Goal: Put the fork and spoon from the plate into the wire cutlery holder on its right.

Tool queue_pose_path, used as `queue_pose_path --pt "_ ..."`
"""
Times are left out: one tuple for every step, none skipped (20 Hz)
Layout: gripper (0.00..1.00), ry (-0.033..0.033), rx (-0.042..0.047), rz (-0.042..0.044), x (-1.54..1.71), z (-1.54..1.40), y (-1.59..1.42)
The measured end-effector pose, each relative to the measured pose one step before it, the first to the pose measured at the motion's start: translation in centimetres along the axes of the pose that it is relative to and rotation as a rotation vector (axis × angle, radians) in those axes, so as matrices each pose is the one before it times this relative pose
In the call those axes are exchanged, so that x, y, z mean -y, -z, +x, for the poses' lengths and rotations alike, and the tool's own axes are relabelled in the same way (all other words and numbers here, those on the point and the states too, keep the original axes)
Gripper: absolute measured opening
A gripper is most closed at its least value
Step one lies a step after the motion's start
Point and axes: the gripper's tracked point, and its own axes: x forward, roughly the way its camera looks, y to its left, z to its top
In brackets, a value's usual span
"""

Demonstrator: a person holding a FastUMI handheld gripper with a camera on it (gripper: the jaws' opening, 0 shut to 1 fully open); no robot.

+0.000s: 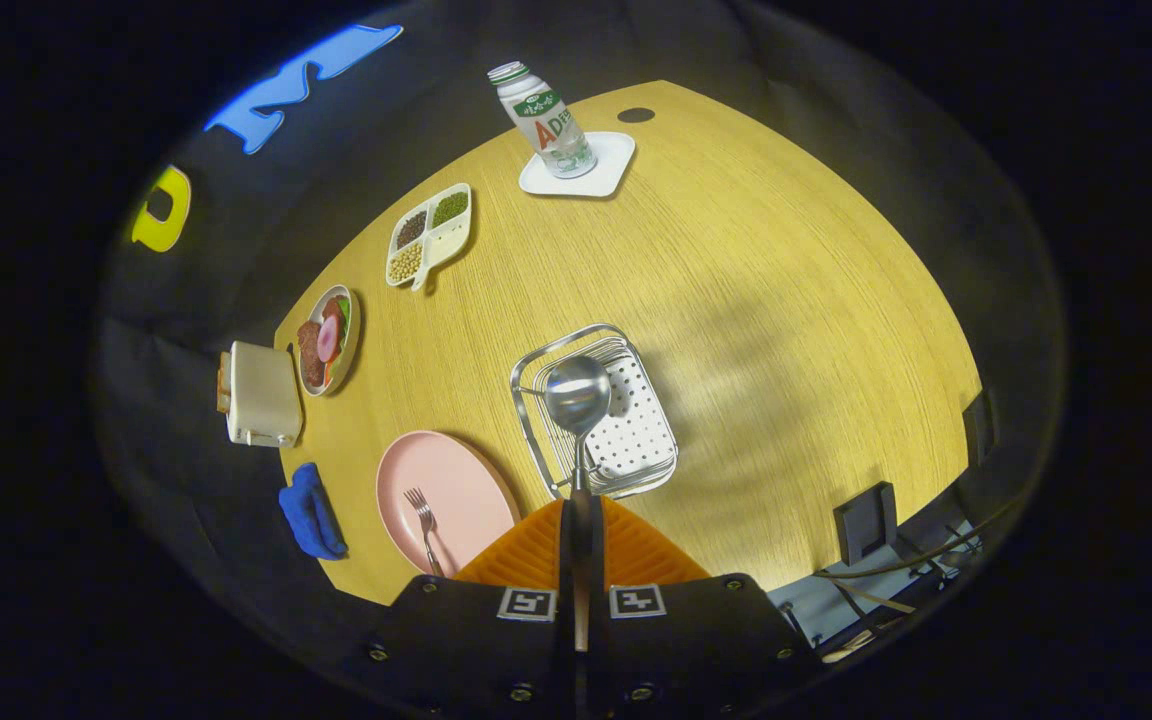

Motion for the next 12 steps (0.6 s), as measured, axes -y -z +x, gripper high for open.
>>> queue_pose_path --pt "0.05 0.00592 -0.02836 0.00739 0.089 0.140 0.033" --pt "0.05 0.00745 -0.02805 0.00824 0.123 0.201 -0.121" --pt "0.05 0.00536 -0.02078 0.00197 0.122 0.139 -0.235" --pt "0.05 0.00950 -0.01720 -0.00308 0.211 0.034 -0.063" --pt "0.05 0.01386 -0.00991 -0.00718 0.302 0.063 -0.297" --pt "0.05 0.01752 -0.01426 -0.00930 0.313 0.185 -0.178" --pt "0.05 -0.00018 -0.02222 0.00344 0.035 -0.046 -0.086" --pt "0.05 -0.00489 -0.01855 0.00742 -0.109 0.019 -0.081" --pt "0.05 -0.00395 -0.02219 0.00628 -0.021 -0.007 -0.060" --pt "0.05 -0.00241 -0.01736 0.00817 0.013 0.002 -0.061" --pt "0.05 0.00024 -0.01411 0.00561 0.002 0.019 -0.156" --pt "0.05 0.00026 -0.00864 0.00423 -0.015 -0.037 -0.023"
